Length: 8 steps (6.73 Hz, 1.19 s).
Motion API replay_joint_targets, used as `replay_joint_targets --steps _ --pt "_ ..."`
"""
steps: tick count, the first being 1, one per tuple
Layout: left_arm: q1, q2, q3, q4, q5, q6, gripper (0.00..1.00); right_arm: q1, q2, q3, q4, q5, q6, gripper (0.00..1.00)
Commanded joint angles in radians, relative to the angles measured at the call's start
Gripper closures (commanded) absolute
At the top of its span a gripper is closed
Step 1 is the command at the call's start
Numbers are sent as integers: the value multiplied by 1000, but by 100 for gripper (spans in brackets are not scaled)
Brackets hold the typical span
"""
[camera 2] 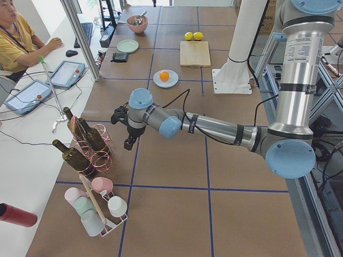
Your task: Pick orange to plate
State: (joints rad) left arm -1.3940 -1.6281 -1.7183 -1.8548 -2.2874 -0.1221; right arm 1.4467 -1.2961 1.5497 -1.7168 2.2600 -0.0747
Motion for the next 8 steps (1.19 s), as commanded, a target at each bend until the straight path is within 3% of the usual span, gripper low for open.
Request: replay_joint_targets --steps 1,3,4,5,6,8 --pt "-93 -9 -12 133 -146 27 18 -3 10 -25 2 22 -4 0" --pt "-106 43 -134 160 -127 27 15 -3 1 -10 2 41 -40 0" --pt "-121 60 -135 167 -68 101 8 0 -20 19 -15 45 -68 0" --pt "-187 54 -83 322 -66 327 7 -3 -44 17 -11 42 -70 0" --pt "-200 25 -70 433 -60 344 5 -3 -67 41 -4 49 -80 0" --pt "-201 45 -33 428 -70 348 0 -2 -115 81 3 41 -83 0"
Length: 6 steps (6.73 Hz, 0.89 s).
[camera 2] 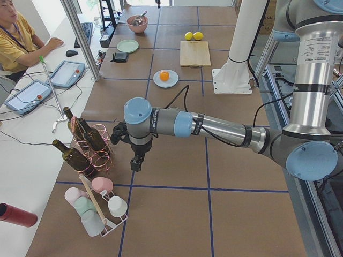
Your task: Pick orange to plate
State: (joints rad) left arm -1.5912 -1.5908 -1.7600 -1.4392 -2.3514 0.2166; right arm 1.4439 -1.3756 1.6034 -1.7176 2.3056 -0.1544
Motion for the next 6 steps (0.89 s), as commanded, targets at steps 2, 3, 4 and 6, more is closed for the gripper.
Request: replay_joint_targets --steps 2,3,4,6 --pt "4 5 23 -28 -8 10 0 0 -124 117 1 26 16 0" --pt "4 -6 20 -90 -9 10 0 0 -137 116 1 50 12 0" --pt "4 -6 54 -98 -8 13 0 0 -137 121 0 55 7 0" --pt "5 -6 47 -92 -8 12 0 0 -137 92 0 55 16 0"
